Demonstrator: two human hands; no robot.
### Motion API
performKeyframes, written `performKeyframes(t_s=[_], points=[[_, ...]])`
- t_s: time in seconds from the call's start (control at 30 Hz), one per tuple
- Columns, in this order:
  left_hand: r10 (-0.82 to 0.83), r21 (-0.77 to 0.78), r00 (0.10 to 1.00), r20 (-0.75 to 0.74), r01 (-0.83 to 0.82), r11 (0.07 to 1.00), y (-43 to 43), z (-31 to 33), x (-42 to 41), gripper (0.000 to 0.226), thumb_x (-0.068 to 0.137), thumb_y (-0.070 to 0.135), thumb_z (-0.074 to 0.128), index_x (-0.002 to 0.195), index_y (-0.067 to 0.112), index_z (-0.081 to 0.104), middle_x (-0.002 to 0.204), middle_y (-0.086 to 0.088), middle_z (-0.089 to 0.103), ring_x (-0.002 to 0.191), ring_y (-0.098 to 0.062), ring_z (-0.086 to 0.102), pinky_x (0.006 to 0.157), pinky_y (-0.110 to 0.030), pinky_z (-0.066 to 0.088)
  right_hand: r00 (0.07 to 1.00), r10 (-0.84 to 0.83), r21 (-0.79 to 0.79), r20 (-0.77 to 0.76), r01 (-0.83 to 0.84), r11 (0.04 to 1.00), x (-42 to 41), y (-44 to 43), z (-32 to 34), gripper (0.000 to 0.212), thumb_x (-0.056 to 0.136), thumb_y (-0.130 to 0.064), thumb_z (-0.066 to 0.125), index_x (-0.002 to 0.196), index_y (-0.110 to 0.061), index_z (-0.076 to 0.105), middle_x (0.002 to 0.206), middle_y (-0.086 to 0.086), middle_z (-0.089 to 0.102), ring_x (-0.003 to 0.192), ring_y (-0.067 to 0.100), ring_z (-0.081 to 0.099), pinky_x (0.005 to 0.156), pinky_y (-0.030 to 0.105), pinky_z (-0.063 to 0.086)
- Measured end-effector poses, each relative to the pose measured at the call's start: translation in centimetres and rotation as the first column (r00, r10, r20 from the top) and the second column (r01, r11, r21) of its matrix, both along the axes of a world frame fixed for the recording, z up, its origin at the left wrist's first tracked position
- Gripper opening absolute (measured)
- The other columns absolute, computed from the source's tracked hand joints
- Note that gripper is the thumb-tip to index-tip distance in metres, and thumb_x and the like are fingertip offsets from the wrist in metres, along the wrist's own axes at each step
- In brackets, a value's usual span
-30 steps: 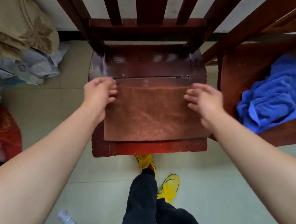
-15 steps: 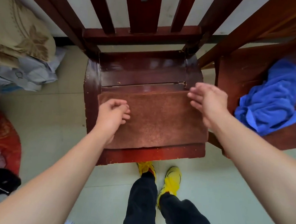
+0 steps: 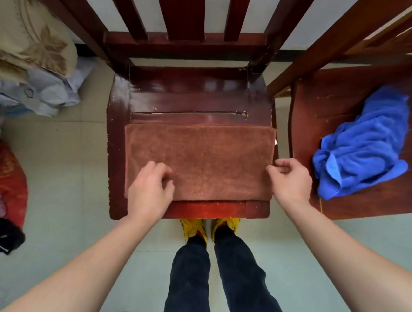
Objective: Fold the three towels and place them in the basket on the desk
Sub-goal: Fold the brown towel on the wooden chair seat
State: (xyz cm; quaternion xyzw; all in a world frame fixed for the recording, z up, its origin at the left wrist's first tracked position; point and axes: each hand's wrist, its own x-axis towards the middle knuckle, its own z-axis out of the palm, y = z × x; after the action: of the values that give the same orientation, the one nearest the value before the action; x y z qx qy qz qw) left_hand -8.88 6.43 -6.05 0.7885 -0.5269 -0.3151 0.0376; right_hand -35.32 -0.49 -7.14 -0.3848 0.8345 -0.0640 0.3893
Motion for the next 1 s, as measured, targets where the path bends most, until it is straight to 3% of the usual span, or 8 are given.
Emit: performKeyframes(t_s=[0.07, 0.13, 0.2, 0.33, 0.5, 0.7, 0.83, 1.0], points=[[-0.304, -0.057, 0.951, 0.046, 0.307, 0.95, -1.9, 0.5, -2.5, 0.05, 0.08, 0.025, 0.071, 0.127, 0.018, 0.056, 0.128, -0.005, 0.052, 0.12, -0.025, 0.046, 0.092, -0.04, 0.046, 0.995, 0.095, 0.063, -0.001, -0.095, 0.994, 0.7, -1.1, -0.2, 0.045, 0.078, -0.037, 0.074, 0.116, -0.017, 0.061, 0.103, -0.001, 0.067, 0.101, 0.022, 0.063, 0.086, 0.032, 0.049], [-0.516, 0.059, 0.85, 0.106, 0.512, 0.857, -3.7, -0.3, -4.2, 0.086, 0.077, 0.04, 0.073, 0.148, 0.021, 0.028, 0.157, -0.009, 0.02, 0.144, -0.029, 0.019, 0.113, -0.043, 0.028, 0.984, 0.172, 0.133, -0.043, -0.165, 0.977, 1.1, -1.9, -0.9, 0.065, 0.073, -0.046, 0.077, 0.125, -0.016, 0.054, 0.119, 0.005, 0.062, 0.11, 0.026, 0.06, 0.09, 0.036, 0.047], [-0.619, 0.207, 0.773, 0.139, 0.589, 0.781, -5.0, -1.7, -5.0, 0.115, 0.07, 0.053, 0.075, 0.153, 0.022, 0.001, 0.161, -0.009, -0.008, 0.148, -0.031, -0.007, 0.118, -0.048, 0.011, 0.977, 0.199, 0.163, -0.081, -0.184, 0.969, 1.2, -2.3, -1.4, 0.069, 0.071, -0.047, 0.079, 0.126, -0.016, 0.051, 0.124, 0.008, 0.058, 0.112, 0.029, 0.058, 0.092, 0.038, 0.046], [-0.658, 0.281, 0.729, 0.189, 0.602, 0.748, -5.5, -3.5, -4.9, 0.14, 0.055, 0.069, 0.075, 0.15, 0.02, -0.016, 0.158, -0.01, -0.024, 0.145, -0.031, -0.023, 0.118, -0.057, 0.001, 0.954, 0.257, 0.055, -0.154, -0.251, 0.966, 1.4, -1.6, -1.8, 0.063, 0.074, -0.041, 0.078, 0.125, -0.016, 0.05, 0.124, 0.008, 0.05, 0.113, 0.029, 0.054, 0.091, 0.04, 0.046], [-0.669, 0.262, 0.713, 0.209, 0.619, 0.741, -5.8, -3.9, -4.3, 0.146, 0.049, 0.078, 0.07, 0.149, 0.02, -0.02, 0.157, -0.008, -0.027, 0.144, -0.029, -0.025, 0.118, -0.057, 0.001, 0.968, 0.232, -0.017, -0.097, -0.234, 0.972, 2.3, -0.9, -1.5, 0.063, 0.077, -0.037, 0.077, 0.129, -0.017, 0.047, 0.123, 0.005, 0.058, 0.112, 0.026, 0.057, 0.093, 0.039, 0.047], [-0.671, 0.268, 0.708, 0.219, 0.618, 0.739, -5.8, -3.9, -4.2, 0.147, 0.049, 0.08, 0.068, 0.148, 0.019, -0.023, 0.157, -0.008, -0.027, 0.144, -0.029, -0.025, 0.118, -0.056, 0.001, 0.941, -0.186, 0.253, 0.283, 0.114, 0.961, 2.5, -2.2, -1.6, 0.028, 0.067, -0.026, 0.083, 0.088, -0.021, 0.067, 0.092, 0.0, 0.073, 0.085, 0.023, 0.069, 0.082, 0.042, 0.058], [-0.666, 0.251, 0.722, 0.188, 0.62, 0.744, -5.8, -3.3, -4.3, 0.142, 0.054, 0.075, 0.07, 0.15, 0.019, -0.019, 0.158, -0.009, -0.024, 0.145, -0.029, -0.023, 0.118, -0.055, 0.001, 0.875, -0.207, 0.295, 0.437, 0.077, 0.952, 1.8, -3.1, 0.3, 0.028, 0.073, -0.011, 0.078, 0.097, -0.016, 0.066, 0.091, 0.001, 0.071, 0.08, 0.017, 0.068, 0.066, 0.027, 0.054], [-0.439, 0.108, 0.885, 0.157, 0.426, 0.898, -4.9, -0.6, -1.5, 0.113, 0.07, 0.061, 0.07, 0.153, 0.019, 0.007, 0.161, -0.01, 0.004, 0.148, -0.028, 0.004, 0.117, -0.044, 0.014, 0.755, -0.459, 0.475, 0.467, 0.223, 0.851, 2.2, -3.8, 3.2, 0.033, 0.072, 0.0, 0.076, 0.103, -0.003, 0.065, 0.094, 0.014, 0.071, 0.079, 0.028, 0.07, 0.072, 0.042, 0.058]])
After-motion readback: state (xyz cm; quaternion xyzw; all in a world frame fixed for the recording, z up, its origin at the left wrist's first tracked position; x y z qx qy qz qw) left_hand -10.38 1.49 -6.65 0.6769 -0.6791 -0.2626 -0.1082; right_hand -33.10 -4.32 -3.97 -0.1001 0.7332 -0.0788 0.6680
